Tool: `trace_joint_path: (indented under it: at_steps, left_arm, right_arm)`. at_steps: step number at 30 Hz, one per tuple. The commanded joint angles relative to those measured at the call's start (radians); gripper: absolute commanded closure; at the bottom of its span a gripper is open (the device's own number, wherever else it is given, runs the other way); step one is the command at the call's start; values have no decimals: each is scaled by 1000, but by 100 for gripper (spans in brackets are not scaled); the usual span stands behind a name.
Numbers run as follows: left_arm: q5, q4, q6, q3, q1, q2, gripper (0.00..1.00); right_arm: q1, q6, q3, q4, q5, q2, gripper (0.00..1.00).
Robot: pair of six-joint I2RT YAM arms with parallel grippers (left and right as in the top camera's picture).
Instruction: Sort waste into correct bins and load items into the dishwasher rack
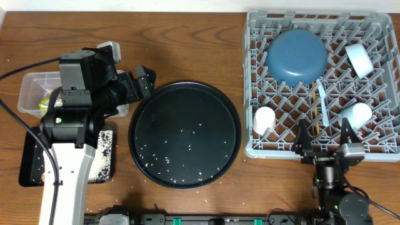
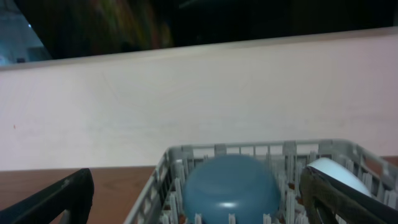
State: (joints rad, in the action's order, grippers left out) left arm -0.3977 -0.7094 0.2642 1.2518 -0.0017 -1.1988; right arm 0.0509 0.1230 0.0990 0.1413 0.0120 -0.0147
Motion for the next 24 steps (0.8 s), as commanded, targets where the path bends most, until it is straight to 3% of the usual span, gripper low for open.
trace_joint_path:
  at_steps: [1,6,16,24]
  left_arm:
    - [-9,0,-5,20,4,4,2]
    - [-9,0,-5,20,4,4,2]
    - [-10,0,-5,20,4,4,2]
    - [-9,0,-5,20,4,4,2]
  right_arm:
    - [13,23,-47,29,7,9,1]
    - [13,56,-95,24,7,10,1]
    - [13,32,-94,-219,5,10,1]
    - [13,-34,-94,-215,4,10,1]
